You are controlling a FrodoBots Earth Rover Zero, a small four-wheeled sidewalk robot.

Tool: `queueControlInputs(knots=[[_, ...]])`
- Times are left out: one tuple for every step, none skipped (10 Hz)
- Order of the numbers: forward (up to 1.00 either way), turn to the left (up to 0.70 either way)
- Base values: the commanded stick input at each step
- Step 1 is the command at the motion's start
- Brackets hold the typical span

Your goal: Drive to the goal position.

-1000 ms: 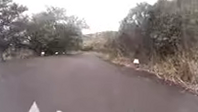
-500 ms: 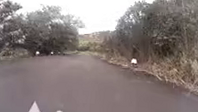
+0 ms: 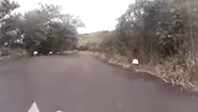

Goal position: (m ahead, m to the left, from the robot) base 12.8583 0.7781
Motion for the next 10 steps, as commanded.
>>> queueControlInputs(knots=[[0.50,0.00],[0.50,0.00],[0.50,0.00],[0.50,0.00],[0.50,0.00],[0.50,0.00],[0.50,0.00],[0.50,0.00],[0.50,0.00],[0.50,0.00]])
